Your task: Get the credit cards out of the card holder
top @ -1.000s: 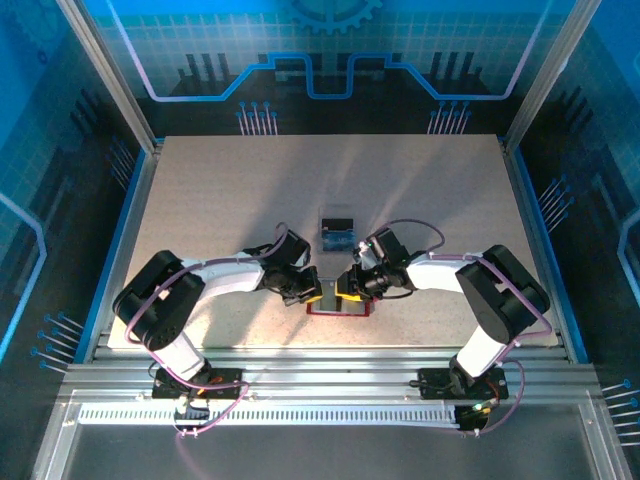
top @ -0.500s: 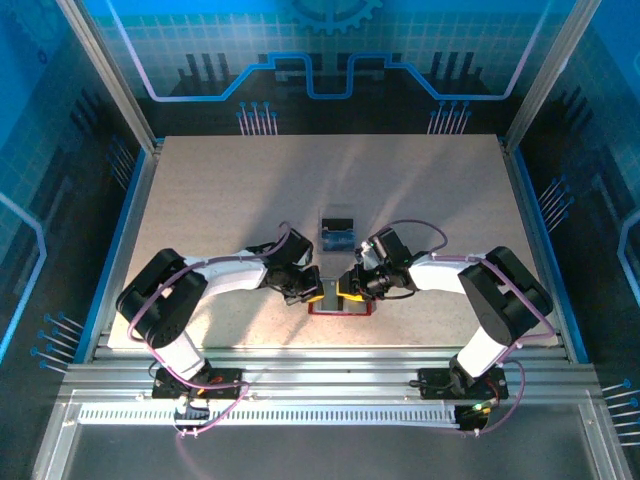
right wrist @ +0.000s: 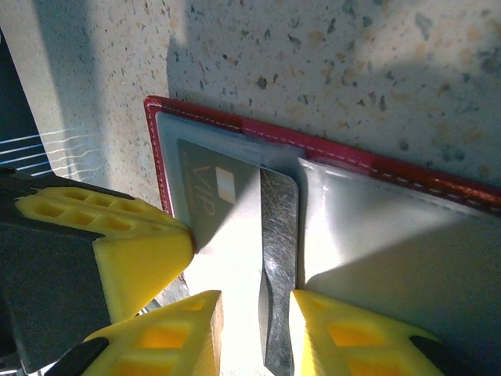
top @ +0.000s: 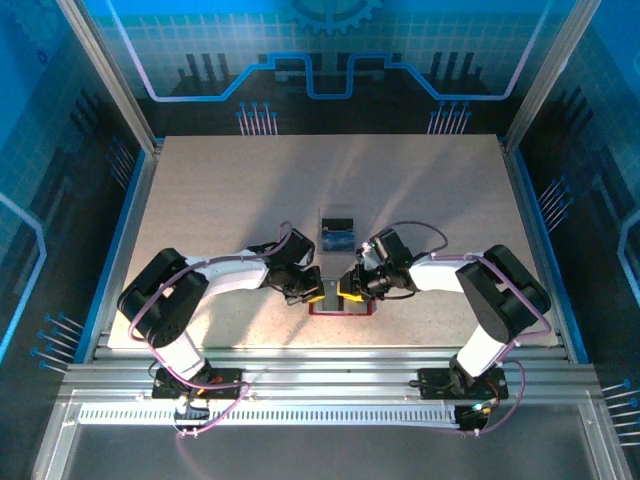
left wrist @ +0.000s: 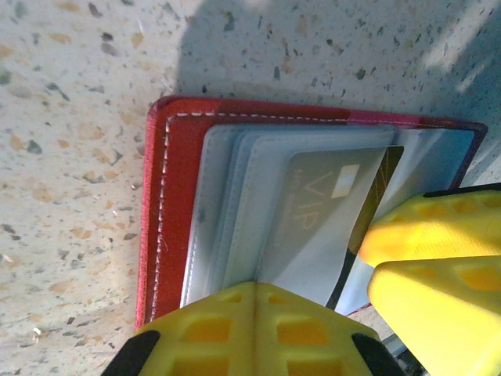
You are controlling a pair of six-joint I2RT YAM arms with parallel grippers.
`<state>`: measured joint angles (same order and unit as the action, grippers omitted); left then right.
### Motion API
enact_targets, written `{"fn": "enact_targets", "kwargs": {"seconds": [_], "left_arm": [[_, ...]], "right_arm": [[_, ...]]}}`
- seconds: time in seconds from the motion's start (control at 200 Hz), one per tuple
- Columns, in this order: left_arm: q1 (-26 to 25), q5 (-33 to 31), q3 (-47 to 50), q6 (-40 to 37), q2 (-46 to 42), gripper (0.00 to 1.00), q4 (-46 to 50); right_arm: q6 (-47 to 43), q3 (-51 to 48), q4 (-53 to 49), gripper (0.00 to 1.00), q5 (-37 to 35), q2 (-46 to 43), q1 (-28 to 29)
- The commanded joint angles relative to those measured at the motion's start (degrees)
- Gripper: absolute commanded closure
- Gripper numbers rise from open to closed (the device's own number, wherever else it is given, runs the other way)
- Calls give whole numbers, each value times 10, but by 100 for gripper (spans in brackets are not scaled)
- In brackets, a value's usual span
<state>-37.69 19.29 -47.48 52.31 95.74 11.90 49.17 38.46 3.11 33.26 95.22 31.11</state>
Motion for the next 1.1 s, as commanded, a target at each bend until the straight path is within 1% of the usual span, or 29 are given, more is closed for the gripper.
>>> {"fn": "enact_targets", "kwargs": {"seconds": [0.0,0.15,0.235,0.565,0.69,0.895,1.096], "left_arm": [[-11,-9,-2,-7,20,96,30],[-11,-13,1,-5,18,96,31],[-11,-13,2,-4,17,96,31],[-12,-2,11,9,22,96,10],[-12,-3,14,10,22,96,8],[-12,-10,17,8,22,96,15],[-12,-11,17,8,21,96,15]], "right_arm": [[2,-10,6,70,8,5,-4],[-19,-5,-36,68,-21,-10,-6],[-24,-4,-45,68,-23,-10,-6],[-1,-19,10,72,8,7,-6],[12,-31,32,74,18,-1,-10],[22,-41,53,84,28,-13,-19],[35,-51,89,90,46,-10,-23]]}}
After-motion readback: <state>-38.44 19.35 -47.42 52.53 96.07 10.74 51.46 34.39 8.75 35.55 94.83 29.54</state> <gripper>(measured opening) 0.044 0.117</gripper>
